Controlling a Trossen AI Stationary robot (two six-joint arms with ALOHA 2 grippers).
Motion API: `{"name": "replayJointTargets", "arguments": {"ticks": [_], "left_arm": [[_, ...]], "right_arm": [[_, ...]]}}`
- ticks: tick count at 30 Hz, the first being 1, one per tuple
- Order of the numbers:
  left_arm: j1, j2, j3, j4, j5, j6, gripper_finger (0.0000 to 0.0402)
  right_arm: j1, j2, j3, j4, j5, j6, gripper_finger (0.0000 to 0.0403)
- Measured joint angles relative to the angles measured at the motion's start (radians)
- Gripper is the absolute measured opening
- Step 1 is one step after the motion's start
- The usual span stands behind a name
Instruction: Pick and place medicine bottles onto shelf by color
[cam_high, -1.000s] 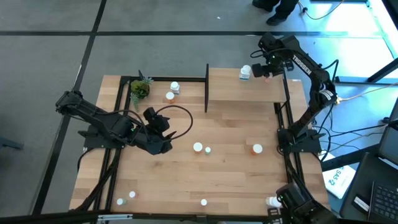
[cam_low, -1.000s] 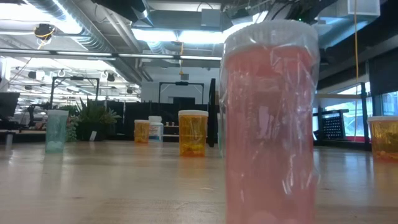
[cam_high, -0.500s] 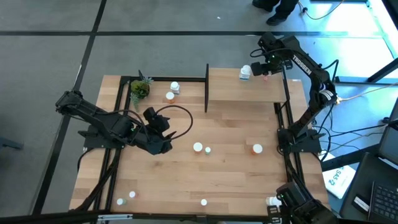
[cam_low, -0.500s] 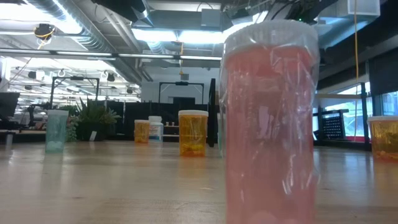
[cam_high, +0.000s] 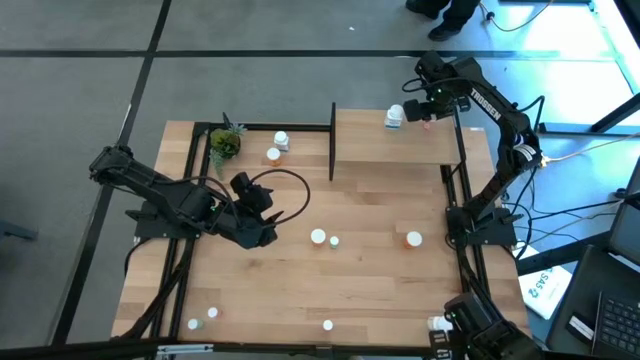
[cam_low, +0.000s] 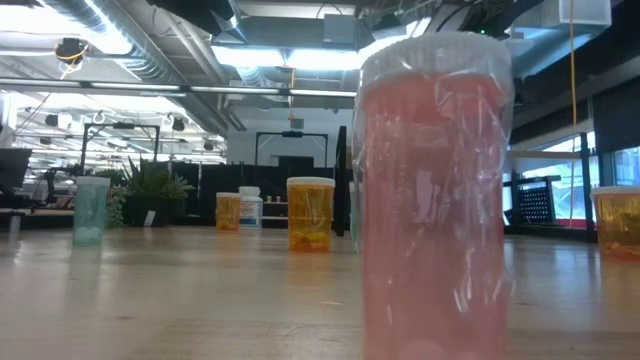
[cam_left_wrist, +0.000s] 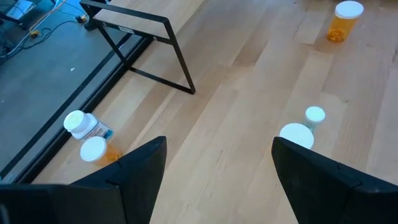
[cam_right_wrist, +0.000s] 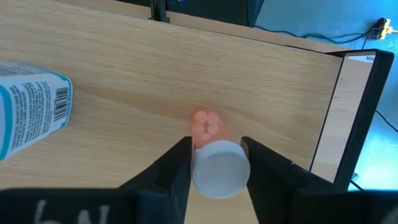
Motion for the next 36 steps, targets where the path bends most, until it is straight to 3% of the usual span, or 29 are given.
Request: {"name": "replayJointTargets", "arguments": {"ticks": [8,19,36], "left_arm": [[0.0,0.0,0.0,0.0,0.0,0.0,0.0286],[0.0,0.0,0.0,0.0,0.0,0.0,0.0286],[0.0,0.0,0.0,0.0,0.0,0.001,0.0286]], "right_arm": [[0.0,0.0,-0.001,0.011,-0.03,0.008,0.0176],[0.0,-0.002,0.0,0.01,-0.026,0.0,0.0179],[-0.005,-0.004,0.205,-0.045,-0.038,-0.033,0.0179]]}}
